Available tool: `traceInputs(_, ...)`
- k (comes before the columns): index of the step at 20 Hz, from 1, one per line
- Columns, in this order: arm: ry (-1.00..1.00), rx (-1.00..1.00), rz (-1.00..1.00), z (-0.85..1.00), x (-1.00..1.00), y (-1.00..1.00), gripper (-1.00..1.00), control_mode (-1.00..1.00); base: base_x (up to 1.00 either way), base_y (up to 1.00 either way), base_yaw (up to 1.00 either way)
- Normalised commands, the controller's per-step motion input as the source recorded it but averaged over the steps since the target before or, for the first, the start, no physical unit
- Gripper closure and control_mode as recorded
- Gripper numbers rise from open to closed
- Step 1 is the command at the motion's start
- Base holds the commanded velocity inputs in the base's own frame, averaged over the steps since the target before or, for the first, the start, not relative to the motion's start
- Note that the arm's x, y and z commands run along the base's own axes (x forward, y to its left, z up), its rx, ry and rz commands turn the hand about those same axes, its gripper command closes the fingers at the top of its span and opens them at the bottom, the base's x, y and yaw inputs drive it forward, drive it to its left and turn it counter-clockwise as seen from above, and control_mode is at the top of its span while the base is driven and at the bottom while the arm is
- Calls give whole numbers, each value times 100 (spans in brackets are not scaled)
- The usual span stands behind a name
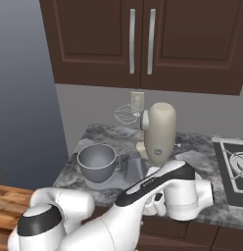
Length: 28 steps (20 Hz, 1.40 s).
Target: Add butter and sugar cubes to the stand mixer bowl and then turn on the stand mixer to begin making frosting.
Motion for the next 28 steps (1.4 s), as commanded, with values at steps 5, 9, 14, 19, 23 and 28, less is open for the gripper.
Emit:
traceInputs(5,-3,-1,0,48,-55,57,100,-100,0,0,0)
traceInputs(9,-4,-7,0,55,-35,71,100,-100,0,0,0)
traceInputs(14,-4,-12,0,53,-14,89,100,-100,0,0,0)
traceInputs(19,0,-16,0,37,2,80,100,-100,0,0,0)
traceInputs(23,0,-15,0,22,22,50,100,-100,0,0,0)
traceInputs(28,0,-19,4,6,41,18,100,-100,0,0,0)
